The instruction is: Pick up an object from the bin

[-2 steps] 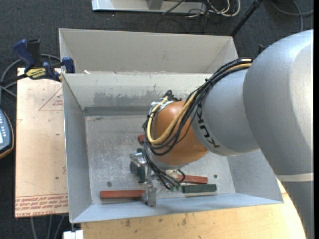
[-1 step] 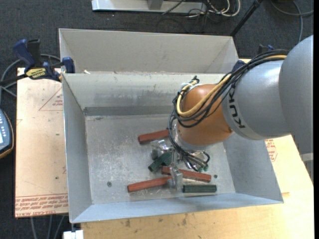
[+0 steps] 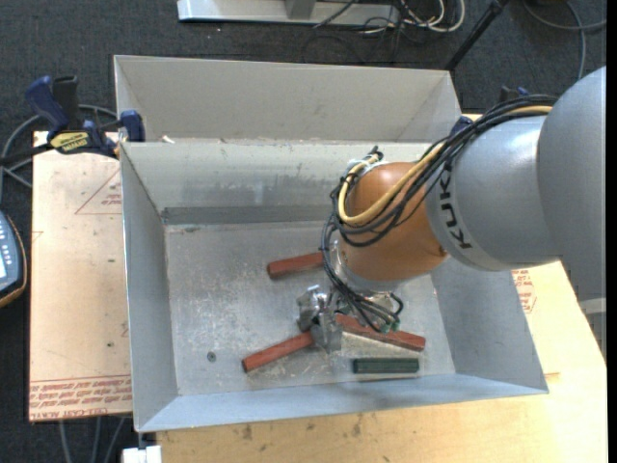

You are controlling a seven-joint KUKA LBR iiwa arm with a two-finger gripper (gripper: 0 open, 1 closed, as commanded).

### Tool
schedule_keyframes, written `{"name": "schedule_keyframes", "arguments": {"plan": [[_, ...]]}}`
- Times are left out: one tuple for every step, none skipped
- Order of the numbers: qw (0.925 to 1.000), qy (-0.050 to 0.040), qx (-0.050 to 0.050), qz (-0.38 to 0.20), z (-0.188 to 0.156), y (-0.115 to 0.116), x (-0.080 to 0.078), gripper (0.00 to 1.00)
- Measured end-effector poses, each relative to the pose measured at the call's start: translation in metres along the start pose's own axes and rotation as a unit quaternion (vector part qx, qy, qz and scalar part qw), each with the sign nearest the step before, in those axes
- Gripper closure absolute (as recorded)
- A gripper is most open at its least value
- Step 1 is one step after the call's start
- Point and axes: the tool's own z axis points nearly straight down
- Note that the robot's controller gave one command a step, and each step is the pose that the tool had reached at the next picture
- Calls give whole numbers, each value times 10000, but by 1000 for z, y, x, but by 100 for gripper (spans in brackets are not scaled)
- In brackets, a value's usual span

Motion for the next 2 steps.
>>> {"name": "schedule_keyframes", "arguments": {"plan": [[10000,1,-1,0,3,0,1,0],[9960,-3,5,896,-46,-11,-8,0]]}}
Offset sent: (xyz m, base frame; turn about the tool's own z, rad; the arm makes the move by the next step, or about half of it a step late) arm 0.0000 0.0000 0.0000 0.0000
